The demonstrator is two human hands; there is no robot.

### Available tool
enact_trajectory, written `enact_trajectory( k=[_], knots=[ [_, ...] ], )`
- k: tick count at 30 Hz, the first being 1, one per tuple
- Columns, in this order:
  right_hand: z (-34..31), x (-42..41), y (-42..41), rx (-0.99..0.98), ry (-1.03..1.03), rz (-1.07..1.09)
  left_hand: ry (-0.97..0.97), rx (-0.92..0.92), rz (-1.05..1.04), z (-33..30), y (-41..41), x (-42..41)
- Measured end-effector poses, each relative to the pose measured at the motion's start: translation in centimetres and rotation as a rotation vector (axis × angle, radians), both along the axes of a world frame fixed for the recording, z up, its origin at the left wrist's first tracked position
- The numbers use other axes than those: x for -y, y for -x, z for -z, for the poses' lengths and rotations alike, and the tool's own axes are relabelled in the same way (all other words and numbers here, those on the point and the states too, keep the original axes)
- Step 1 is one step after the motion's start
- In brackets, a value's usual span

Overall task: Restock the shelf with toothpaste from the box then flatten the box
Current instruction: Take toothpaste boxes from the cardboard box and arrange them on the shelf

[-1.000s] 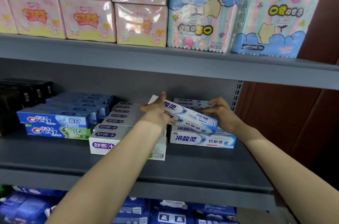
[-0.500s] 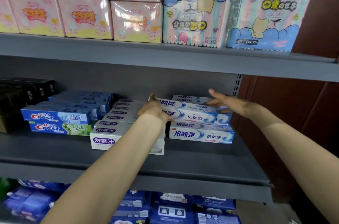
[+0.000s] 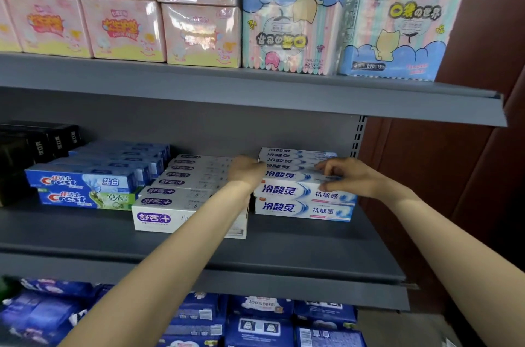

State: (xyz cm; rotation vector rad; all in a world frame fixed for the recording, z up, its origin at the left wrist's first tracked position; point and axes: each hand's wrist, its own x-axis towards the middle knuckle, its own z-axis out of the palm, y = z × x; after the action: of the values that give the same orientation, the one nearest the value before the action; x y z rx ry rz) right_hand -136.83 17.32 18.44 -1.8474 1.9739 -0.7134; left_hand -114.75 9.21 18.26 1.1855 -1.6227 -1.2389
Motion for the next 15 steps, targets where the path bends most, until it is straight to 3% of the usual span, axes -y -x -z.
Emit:
enact_trajectory(
  k=[5,10,15],
  knots=[
    [0.0,0.1,0.0,-0.024,-0.02,-0.01,0.197,0.338,0.151,0.0,-0.4,0.0],
    [0.5,-0.9,-1.1,-0.079,0.088,0.04,0.144,0.3,0.255,0.8,-0.8,0.6],
    [2.5,-1.9,-2.7,-0.195,0.199,0.178,0.157,0.26,0.216,1.4,-0.1,0.5]
  ],
)
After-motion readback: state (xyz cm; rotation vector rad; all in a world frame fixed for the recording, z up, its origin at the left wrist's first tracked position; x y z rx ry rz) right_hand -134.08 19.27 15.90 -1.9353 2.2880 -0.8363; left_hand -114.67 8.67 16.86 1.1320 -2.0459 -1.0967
